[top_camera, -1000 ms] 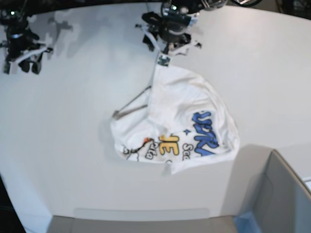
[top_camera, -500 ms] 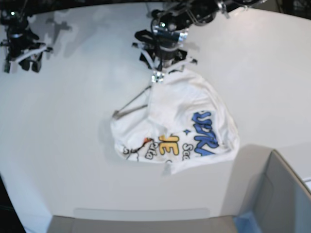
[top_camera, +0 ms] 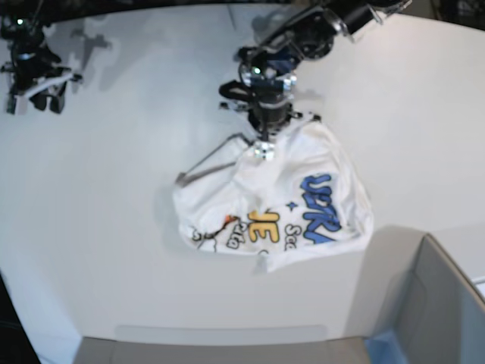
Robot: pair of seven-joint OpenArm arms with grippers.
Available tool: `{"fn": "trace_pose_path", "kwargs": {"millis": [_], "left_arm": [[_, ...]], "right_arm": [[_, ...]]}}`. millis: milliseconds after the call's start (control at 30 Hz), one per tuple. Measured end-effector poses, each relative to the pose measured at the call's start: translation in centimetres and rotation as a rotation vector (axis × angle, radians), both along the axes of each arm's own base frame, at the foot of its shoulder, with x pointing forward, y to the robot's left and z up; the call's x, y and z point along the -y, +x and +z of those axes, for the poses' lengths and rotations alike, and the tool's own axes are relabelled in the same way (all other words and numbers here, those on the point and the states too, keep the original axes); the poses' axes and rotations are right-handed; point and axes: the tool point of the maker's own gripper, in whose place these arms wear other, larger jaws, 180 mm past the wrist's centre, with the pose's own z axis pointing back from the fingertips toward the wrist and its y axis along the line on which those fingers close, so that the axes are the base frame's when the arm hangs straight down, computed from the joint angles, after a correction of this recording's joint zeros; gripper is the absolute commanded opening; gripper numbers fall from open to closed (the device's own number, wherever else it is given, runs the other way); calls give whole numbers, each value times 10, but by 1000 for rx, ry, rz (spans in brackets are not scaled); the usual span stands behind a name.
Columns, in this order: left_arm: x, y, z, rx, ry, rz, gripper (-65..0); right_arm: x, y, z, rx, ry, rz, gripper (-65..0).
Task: Layout the t-shirt on the table in an organized manner, then fold the t-shirt properly
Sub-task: 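Release the shirt and move the left gripper to another edge, then grasp shirt edges with both grippers, one at each side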
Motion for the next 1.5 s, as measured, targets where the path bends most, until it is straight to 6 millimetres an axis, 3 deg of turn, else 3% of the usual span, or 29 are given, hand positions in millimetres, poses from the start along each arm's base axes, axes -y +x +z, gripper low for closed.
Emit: {"fn": "trace_pose_path", "kwargs": {"millis": [100, 267, 400, 567, 733, 900, 1133, 1300, 1500], "left_arm": [[-14, 3, 18, 14, -52, 56, -650], [-29, 23, 101, 246, -215, 148, -650], [-81, 22, 91, 224, -180, 296, -650], [-171, 28, 121, 422, -75, 531, -650], [-212, 26, 137, 490, -38, 642, -650], [-223, 24, 141, 505, -34, 674, -650], [-228, 23, 142, 511, -30, 691, -650], [-228, 23, 142, 510, -30, 688, -650], [-228, 23, 142, 509, -30, 687, -650]], "right_arm": [[-14, 5, -4, 2, 25, 30, -422], [-45, 7, -16, -28, 68, 111, -422], [-84, 22, -19, -8, 131, 200, -422], [-131, 42, -14, 28, 188, 321, -422], [-167, 68, -8, 74, 222, 410, -422], [-191, 83, -27, 32, 246, 468, -422], [-242, 87, -36, 2, 251, 620, -422], [-253, 103, -60, -27, 125, 619, -422], [-279, 113, -69, -37, 165, 609, -422]]}}
